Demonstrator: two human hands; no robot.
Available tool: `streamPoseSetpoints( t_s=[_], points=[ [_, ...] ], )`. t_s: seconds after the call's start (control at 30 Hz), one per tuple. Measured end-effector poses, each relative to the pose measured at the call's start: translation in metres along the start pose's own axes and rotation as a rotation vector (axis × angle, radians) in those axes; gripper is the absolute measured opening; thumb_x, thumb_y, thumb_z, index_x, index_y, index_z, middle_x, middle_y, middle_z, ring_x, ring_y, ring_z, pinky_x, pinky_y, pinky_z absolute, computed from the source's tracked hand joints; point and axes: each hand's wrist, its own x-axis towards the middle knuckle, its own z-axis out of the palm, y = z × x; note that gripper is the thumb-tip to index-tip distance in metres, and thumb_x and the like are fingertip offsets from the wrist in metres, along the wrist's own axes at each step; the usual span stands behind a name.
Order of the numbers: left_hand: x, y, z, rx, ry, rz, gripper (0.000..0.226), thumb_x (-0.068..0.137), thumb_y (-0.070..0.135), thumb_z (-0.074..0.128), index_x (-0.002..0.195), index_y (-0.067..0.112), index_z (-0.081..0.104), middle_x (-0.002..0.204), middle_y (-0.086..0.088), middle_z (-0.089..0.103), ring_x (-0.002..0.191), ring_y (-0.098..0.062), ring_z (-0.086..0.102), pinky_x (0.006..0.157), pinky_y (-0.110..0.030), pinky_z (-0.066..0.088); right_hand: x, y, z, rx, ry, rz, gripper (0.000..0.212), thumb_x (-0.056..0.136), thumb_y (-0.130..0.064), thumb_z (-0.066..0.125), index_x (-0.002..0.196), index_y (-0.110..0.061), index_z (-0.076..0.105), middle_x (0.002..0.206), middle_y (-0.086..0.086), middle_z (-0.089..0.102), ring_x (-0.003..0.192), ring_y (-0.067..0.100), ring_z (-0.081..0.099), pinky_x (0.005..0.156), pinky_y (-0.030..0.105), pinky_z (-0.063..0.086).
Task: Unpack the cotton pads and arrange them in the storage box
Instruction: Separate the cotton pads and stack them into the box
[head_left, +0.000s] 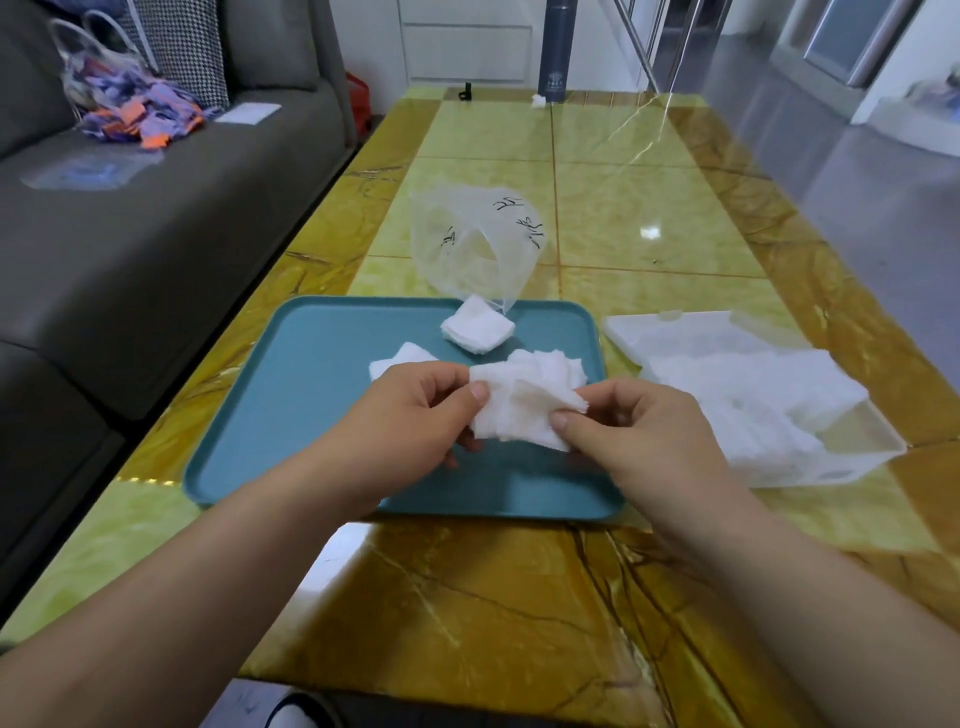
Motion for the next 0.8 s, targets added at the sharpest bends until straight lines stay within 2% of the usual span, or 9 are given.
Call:
streamPoseSetpoints(
  t_s=[0.1,0.2,0.3,0.37,0.43,0.53,0.63,0.7,0.8],
  points=[
    [0.003,-0.004,-0.003,0.096,0.068,-0.033,0.028,0.104,0.031,0.057,0.090,0.012,0.071,0.075,-0.007,0.075,0.059,-0.012,0.066,0.061,-0.027,0.056,-0.002,-0.001,-0.005,0.028,-0.018,-0.004,0.006,0.082,-0.012,0.080,0.085,-0.016,0.077,0.083,0.010,0.077,0.086,0.034,0.074,0.085,0.057,0.060],
    [0.002,-0.004,0.000,0.050,0.033,-0.041,0.018,0.104,0.024,0.060,0.097,0.012,0.071,0.073,-0.007,0.075,0.053,-0.003,0.065,0.054,-0.020,0.054,-0.003,0.000,-0.007,0.073,-0.060,0.011,0.009,0.084,-0.005,0.077,0.087,-0.013,0.075,0.085,0.021,0.075,0.089,0.044,0.071,0.086,0.063,0.058],
    [0.004,-0.006,0.002,0.111,0.023,-0.041,0.010,0.101,0.027,0.063,0.104,0.021,0.070,0.074,0.006,0.074,0.060,-0.002,0.067,0.057,-0.015,0.051,-0.004,0.003,-0.006,0.039,-0.090,0.006,0.011,0.087,-0.007,0.077,0.091,-0.017,0.076,0.084,0.014,0.075,0.087,0.036,0.074,0.079,0.044,0.065],
    [0.006,-0.008,0.001,0.326,0.141,0.031,0.012,0.097,0.030,0.067,0.108,0.026,0.069,0.084,0.013,0.070,0.071,0.001,0.063,0.064,-0.007,0.042,-0.005,0.003,-0.004,0.042,-0.099,0.003,0.012,0.089,-0.008,0.074,0.094,-0.018,0.077,0.078,0.005,0.076,0.081,0.028,0.075,0.071,0.030,0.064],
    [0.004,-0.005,0.001,0.374,0.234,0.113,0.015,0.094,0.030,0.069,0.109,0.031,0.068,0.082,0.012,0.067,0.070,0.002,0.059,0.064,-0.010,0.041,-0.005,0.002,-0.004,0.020,-0.107,-0.010,0.013,0.092,-0.008,0.072,0.096,-0.019,0.077,0.083,0.004,0.077,0.080,0.025,0.076,0.068,0.025,0.063],
    [-0.001,0.002,0.002,0.147,0.077,0.140,0.022,0.092,0.027,0.073,0.113,0.031,0.069,0.071,0.008,0.067,0.058,0.001,0.057,0.059,-0.011,0.042,-0.004,0.000,-0.003,-0.076,-0.111,-0.078,0.017,0.094,-0.008,0.069,0.097,-0.023,0.078,0.088,-0.001,0.078,0.081,0.016,0.075,0.072,0.024,0.062],
    [-0.005,0.003,0.005,0.146,-0.133,0.169,0.020,0.088,0.024,0.079,0.107,0.027,0.075,0.068,0.010,0.065,0.057,-0.003,0.055,0.056,-0.015,0.041,-0.006,-0.004,-0.004,-0.170,-0.152,-0.140,0.019,0.093,-0.009,0.070,0.097,-0.024,0.080,0.089,-0.011,0.078,0.085,0.001,0.071,0.074,0.010,0.053],
    [-0.005,0.001,0.006,0.210,-0.129,0.178,0.006,0.088,0.025,0.079,0.094,0.027,0.077,0.066,0.009,0.064,0.054,-0.002,0.052,0.053,-0.014,0.039,-0.008,-0.003,-0.004,-0.272,-0.166,-0.170,0.020,0.092,-0.010,0.070,0.097,-0.027,0.080,0.090,-0.014,0.077,0.088,-0.004,0.067,0.073,0.005,0.049],
    [-0.005,-0.002,0.008,0.289,-0.094,0.175,0.001,0.089,0.025,0.077,0.089,0.027,0.076,0.066,0.008,0.065,0.052,0.001,0.050,0.049,-0.011,0.037,-0.008,0.000,-0.006,-0.390,-0.104,-0.178,0.018,0.090,-0.015,0.074,0.097,-0.030,0.080,0.088,-0.017,0.073,0.084,-0.004,0.064,0.069,0.002,0.045]
  ],
)
